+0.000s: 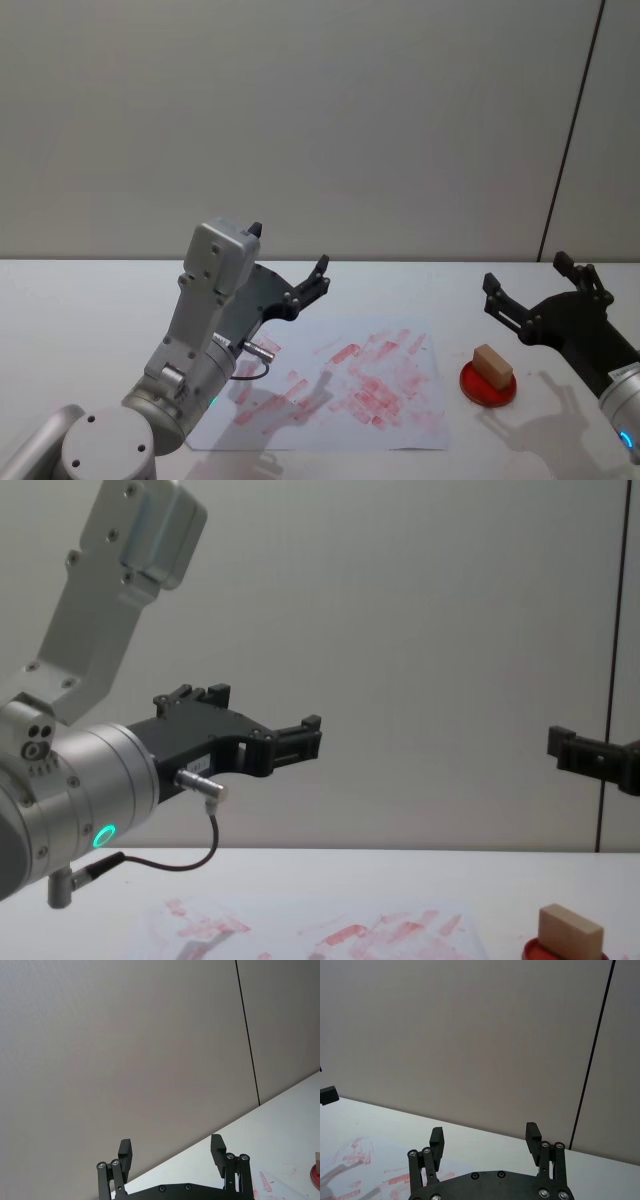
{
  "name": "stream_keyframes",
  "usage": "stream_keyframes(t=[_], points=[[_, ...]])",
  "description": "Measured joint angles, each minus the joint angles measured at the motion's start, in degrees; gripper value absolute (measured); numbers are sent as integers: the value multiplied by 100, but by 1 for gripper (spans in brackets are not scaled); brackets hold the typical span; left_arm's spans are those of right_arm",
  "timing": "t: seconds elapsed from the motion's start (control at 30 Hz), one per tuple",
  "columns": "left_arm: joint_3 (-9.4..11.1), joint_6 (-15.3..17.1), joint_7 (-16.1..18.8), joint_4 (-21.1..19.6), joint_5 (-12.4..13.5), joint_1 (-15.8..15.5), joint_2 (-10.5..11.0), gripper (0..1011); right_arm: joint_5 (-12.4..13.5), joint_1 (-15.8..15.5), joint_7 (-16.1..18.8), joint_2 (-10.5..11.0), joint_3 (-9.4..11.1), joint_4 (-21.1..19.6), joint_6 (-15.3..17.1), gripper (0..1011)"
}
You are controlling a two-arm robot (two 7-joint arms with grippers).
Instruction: Use the one hand to pick up the stamp and affix it onto the A4 paper.
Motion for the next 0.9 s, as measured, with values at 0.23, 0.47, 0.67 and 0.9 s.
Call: stream_keyframes(t=[0.23, 0.47, 0.67, 0.9], points=[[0, 0, 0, 0, 0, 0, 0, 1002, 0, 0, 0, 0, 0, 0, 0, 1001], [0, 0, 0, 0, 0, 0, 0, 1002, 0, 0, 0, 0, 0, 0, 0, 1001], [0, 0, 0, 0, 0, 0, 0, 1002, -2, 3, 11, -1, 0, 5, 6, 1001], [0, 0, 0, 0, 0, 0, 0, 1002, -48, 43, 148, 7, 0, 76, 101, 1001]])
